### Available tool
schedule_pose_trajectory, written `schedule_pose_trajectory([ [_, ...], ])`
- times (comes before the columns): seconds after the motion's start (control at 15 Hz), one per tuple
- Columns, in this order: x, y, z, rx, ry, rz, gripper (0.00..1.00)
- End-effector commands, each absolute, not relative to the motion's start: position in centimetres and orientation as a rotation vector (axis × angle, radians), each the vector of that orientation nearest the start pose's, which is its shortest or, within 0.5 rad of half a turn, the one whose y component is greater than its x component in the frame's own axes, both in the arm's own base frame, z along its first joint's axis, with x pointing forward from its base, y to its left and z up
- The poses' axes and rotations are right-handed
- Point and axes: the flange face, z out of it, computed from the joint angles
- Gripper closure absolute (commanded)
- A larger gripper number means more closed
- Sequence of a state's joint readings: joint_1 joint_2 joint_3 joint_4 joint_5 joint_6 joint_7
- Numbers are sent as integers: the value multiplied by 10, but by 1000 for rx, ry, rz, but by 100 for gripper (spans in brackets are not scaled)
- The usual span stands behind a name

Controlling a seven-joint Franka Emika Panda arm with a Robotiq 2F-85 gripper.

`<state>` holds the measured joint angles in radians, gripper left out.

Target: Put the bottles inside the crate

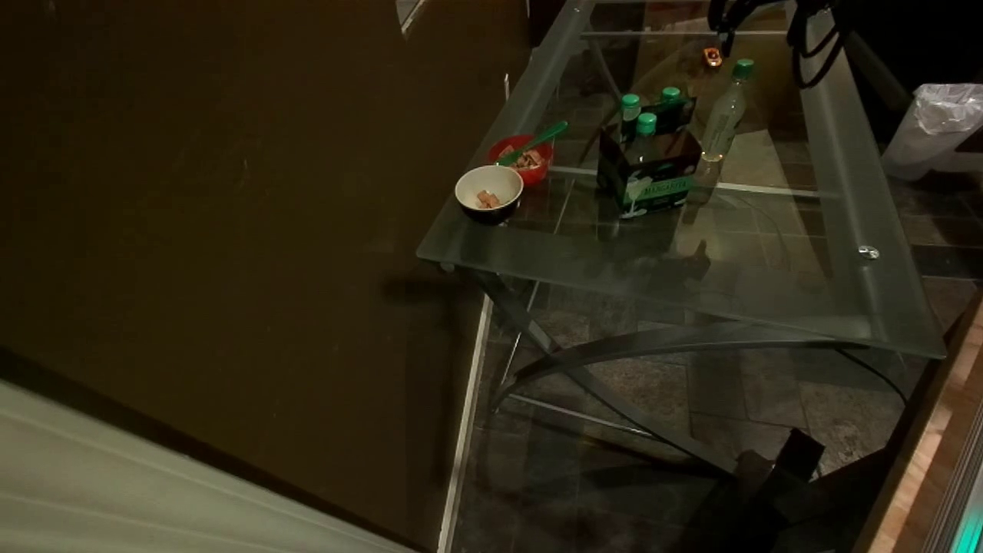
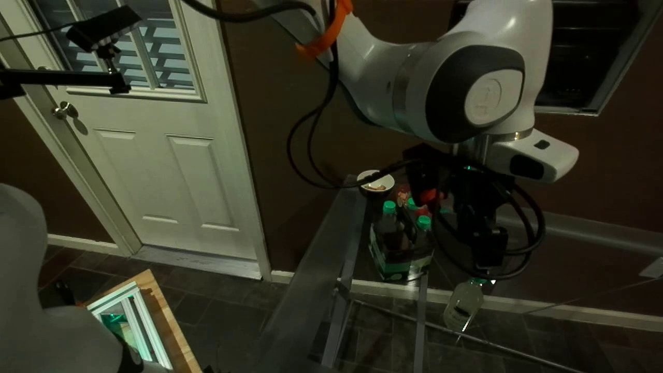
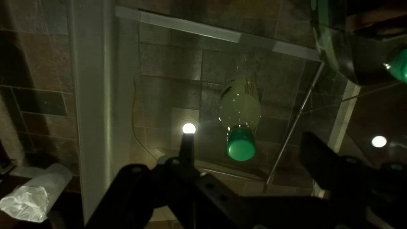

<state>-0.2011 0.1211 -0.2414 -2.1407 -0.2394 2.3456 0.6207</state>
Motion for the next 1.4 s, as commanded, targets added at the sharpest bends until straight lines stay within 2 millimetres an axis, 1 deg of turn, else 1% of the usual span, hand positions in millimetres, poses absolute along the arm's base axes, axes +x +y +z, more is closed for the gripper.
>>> schedule_pose_trajectory([
  [0.0, 528, -257, 346, -2953, 1497, -187, 46],
  [0.13, 534, -261, 340, -2941, 1513, -182, 61],
  [0.27, 537, -264, 334, -2933, 1525, -170, 66],
  [0.4, 540, -268, 330, -2932, 1537, -163, 68],
  [0.53, 540, -270, 330, -2933, 1546, -158, 61],
  [0.6, 539, -272, 330, -2934, 1550, -159, 61],
  [0.67, 539, -272, 330, -2935, 1554, -158, 58],
  [0.73, 538, -273, 330, -2934, 1552, -156, 59],
  [1.07, 534, -271, 337, -2937, 1552, -135, 58],
  [1.33, 533, -273, 332, -2938, 1568, -107, 60],
])
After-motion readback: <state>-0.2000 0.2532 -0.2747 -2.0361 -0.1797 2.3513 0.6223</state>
